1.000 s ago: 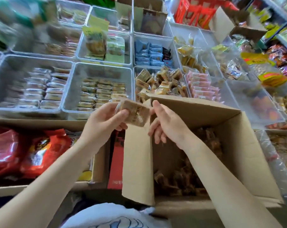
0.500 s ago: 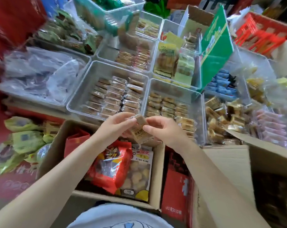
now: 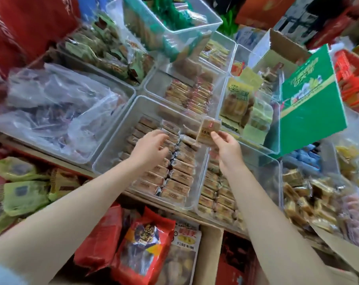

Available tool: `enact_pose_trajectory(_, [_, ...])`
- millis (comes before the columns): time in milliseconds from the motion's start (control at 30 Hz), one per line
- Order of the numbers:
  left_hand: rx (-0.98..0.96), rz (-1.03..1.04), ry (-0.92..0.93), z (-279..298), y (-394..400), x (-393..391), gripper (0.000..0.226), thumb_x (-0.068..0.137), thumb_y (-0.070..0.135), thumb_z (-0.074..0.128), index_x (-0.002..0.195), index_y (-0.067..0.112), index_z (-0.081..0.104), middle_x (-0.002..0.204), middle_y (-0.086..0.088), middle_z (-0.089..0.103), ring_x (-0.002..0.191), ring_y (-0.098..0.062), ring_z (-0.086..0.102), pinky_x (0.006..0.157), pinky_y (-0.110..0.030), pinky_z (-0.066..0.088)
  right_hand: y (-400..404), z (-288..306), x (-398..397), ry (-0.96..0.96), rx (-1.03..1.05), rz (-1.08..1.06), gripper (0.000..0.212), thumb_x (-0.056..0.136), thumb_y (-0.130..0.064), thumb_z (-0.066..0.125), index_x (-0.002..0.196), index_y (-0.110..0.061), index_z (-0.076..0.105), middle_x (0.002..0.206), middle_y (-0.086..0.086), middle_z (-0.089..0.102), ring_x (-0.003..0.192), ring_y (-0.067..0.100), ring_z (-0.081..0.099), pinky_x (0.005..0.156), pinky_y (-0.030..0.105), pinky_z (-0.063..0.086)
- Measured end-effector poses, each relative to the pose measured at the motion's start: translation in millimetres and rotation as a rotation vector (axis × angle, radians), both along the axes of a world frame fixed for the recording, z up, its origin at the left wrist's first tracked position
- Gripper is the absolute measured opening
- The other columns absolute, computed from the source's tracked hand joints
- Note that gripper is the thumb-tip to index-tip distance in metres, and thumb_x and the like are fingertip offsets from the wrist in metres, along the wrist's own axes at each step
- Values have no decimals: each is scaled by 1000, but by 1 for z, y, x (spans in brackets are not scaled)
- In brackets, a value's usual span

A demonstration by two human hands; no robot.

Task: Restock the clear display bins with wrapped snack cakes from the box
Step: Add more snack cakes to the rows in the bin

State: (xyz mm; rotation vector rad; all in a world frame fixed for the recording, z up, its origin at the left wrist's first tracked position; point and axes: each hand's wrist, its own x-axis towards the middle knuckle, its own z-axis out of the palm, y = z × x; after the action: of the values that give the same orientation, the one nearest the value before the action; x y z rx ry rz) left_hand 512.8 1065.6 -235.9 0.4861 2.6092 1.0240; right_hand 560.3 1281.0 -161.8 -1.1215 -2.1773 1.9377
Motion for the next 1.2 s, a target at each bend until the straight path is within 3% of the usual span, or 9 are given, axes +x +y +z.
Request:
enact_pose_trajectory(167, [-181, -158, 160, -16, 49, -41, 51, 96, 28, 56, 145, 12, 51, 157, -10, 41, 144, -26, 37, 117, -45, 31, 12, -34, -22, 45, -345, -154, 18, 98, -11, 62, 114, -18, 58, 109, 5, 68, 90, 18, 65, 74, 35, 52])
enact_pose_trajectory(333, [-233, -225, 162, -33, 79, -59, 61, 99, 40, 56, 152, 16, 39, 154, -9, 43, 143, -27, 35, 118, -42, 23, 25, -57, -20, 115, -559, -243, 23, 100, -15, 58, 123, -10, 58, 104, 9, 72, 86, 19, 72, 68, 32, 59])
enact_pose_trajectory(567, [-324, -199, 72, -40, 105, -76, 79, 82, 68, 65, 142, 21, 43, 136, -2, 60, 129, -26, 49, 112, -46, 26, 28, -65, -16, 148, -592, -217, 32, 98, -11, 60, 129, -5, 56, 117, 15, 71, 106, 29, 70, 76, 31, 60])
enact_pose_trajectory(700, [-373, -279, 74, -40, 100, -77, 75, 81, 72, 63, 141, 29, 48, 139, 0, 56, 131, -27, 42, 111, -46, 25, 28, -63, -16, 170, -627, -234, 32, 98, -11, 60, 129, -5, 56, 113, 15, 72, 102, 27, 70, 70, 29, 60])
enact_pose_trajectory(900, [-331, -282, 144, -43, 94, -65, 69, 87, 67, 60, 142, 29, 46, 144, 1, 51, 135, -25, 42, 117, -45, 21, 26, -59, -15, 187, -638, -266, 30, 98, -8, 60, 127, -6, 54, 115, 16, 70, 98, 25, 72, 74, 35, 60])
enact_pose_trajectory(967, [-294, -278, 160, -45, 90, -61, 64, 89, 65, 59, 140, 28, 47, 144, 3, 54, 135, -22, 44, 119, -42, 17, 28, -57, -20, 214, -536, -291, 30, 97, -5, 61, 125, -5, 51, 121, 17, 66, 103, 29, 71, 81, 40, 61])
enact_pose_trajectory(1033, [-270, -273, 163, -47, 88, -58, 63, 90, 63, 59, 140, 27, 48, 142, 3, 56, 135, -22, 45, 120, -41, 15, 32, -52, -30, 210, -174, -225, 30, 95, -9, 65, 121, -9, 50, 119, 11, 63, 104, 24, 70, 84, 40, 60])
enact_pose_trajectory(1100, [-253, -265, 172, -47, 87, -57, 63, 90, 63, 60, 140, 27, 49, 140, 3, 57, 134, -22, 46, 120, -41, 15, 35, -48, -40, 204, 189, -67, 30, 94, -14, 67, 119, -14, 50, 114, 1, 61, 102, 13, 66, 88, 30, 58])
enact_pose_trajectory(1200, [-224, -240, 187, -48, 86, -55, 63, 89, 62, 61, 139, 26, 51, 138, 3, 59, 132, -21, 47, 120, -41, 15, 35, -52, -51, 195, 480, 194, 29, 93, -14, 67, 118, -16, 53, 110, -7, 61, 98, 2, 58, 83, 10, 46])
